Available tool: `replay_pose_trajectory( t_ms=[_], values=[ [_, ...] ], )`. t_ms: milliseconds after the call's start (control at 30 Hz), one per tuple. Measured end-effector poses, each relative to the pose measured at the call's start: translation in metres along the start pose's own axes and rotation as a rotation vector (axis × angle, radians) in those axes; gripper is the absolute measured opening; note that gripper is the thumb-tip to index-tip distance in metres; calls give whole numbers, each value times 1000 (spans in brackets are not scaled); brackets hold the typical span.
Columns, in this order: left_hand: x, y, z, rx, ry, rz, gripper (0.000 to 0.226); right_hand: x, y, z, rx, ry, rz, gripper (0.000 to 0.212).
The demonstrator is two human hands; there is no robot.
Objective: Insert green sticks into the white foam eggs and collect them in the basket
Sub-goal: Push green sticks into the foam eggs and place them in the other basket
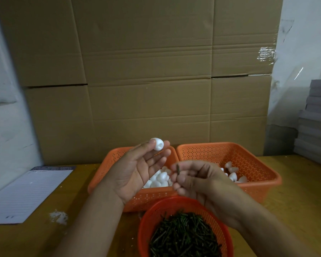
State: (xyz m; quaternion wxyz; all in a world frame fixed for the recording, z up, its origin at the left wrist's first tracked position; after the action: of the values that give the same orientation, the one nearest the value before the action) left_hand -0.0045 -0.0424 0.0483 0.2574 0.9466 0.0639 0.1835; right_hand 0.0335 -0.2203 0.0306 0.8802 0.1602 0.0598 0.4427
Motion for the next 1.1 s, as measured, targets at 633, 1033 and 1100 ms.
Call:
replay_pose_trajectory(
  t_ms=[633, 1033, 1100],
  values=[
    [0, -3, 6, 106, -25, 47, 35, -6, -5, 9, -895, -511, -610, 33],
    [-4, 3, 6, 154, -17, 122, 33, -7, 0, 6, -858, -547, -655, 27],
    [-4, 3, 6, 161, -18, 128, 33, -7, 0, 7, -856, -537, -661, 22]
  ],
)
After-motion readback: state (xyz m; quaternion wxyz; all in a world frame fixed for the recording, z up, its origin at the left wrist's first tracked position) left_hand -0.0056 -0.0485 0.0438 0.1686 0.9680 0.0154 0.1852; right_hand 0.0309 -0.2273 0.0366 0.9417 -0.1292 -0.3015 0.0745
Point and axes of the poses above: each hand's wrist, its own x-axis towards the middle knuckle, its own y-axis out of the palm, z = x × y, the point moved 2 cm from there along x, towards the middle knuckle, and after that the axes turned 9 degrees about y, right-handed, at the moved point
